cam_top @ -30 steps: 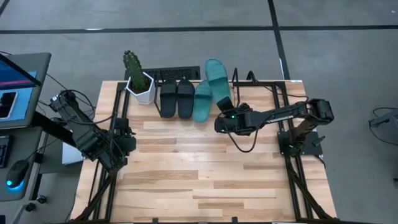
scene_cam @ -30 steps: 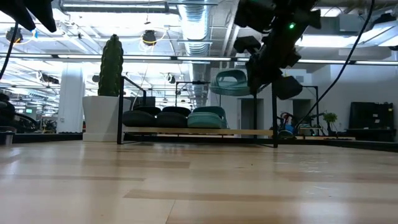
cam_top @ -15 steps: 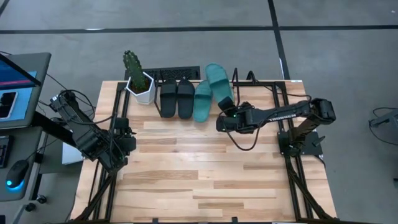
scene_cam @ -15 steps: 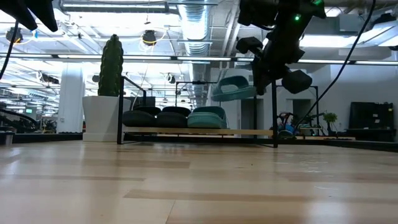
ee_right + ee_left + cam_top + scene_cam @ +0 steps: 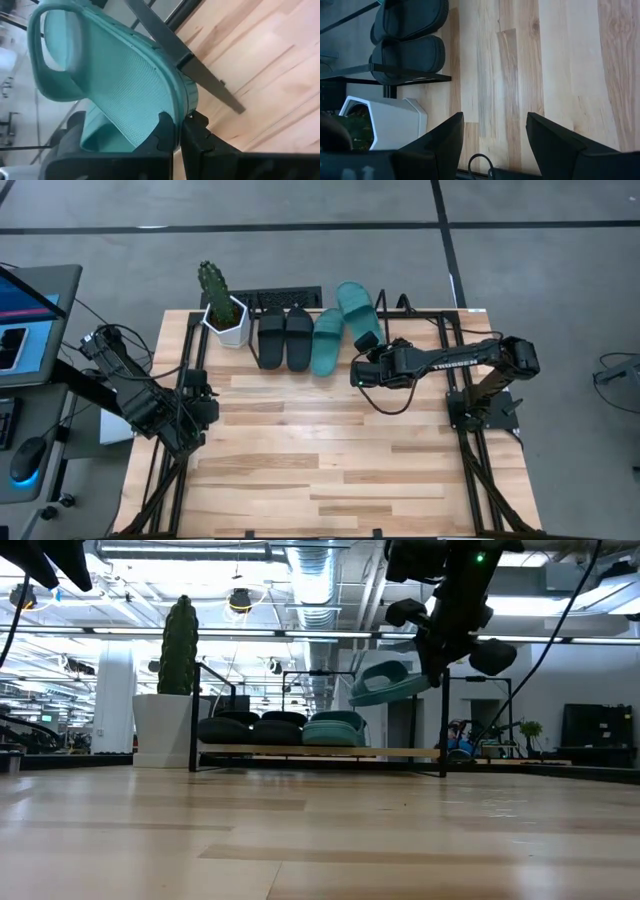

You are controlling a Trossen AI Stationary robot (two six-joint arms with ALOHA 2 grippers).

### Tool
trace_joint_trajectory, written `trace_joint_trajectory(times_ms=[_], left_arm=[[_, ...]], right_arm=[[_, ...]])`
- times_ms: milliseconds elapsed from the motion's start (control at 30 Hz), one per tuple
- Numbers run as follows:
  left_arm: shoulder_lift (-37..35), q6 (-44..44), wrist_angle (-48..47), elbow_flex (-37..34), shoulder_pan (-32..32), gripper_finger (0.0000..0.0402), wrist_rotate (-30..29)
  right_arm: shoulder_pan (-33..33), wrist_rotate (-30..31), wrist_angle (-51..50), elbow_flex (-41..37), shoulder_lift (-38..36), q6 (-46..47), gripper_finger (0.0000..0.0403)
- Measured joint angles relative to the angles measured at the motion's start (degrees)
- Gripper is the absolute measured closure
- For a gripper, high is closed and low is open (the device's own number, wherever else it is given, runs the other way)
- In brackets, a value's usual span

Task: Pick and place slides into the shelf
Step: Put the green slides on the shelf

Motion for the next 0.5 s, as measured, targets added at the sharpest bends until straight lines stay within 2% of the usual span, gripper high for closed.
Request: trace_joint_trajectory(times_ms=[233, 500], left_arm=[[0.0, 0.4, 0.0, 0.0, 0.0, 0.0198, 0.0], [0.0, 0.8, -0.1, 0.0, 0.0, 0.0198, -0.2]], right_arm=[[-0.4, -0.6, -2.6, 0.5, 0.4, 0.0, 0.0402], [-0.7, -3.2, -3.0, 4.1, 8.8, 0.2, 0.0402]])
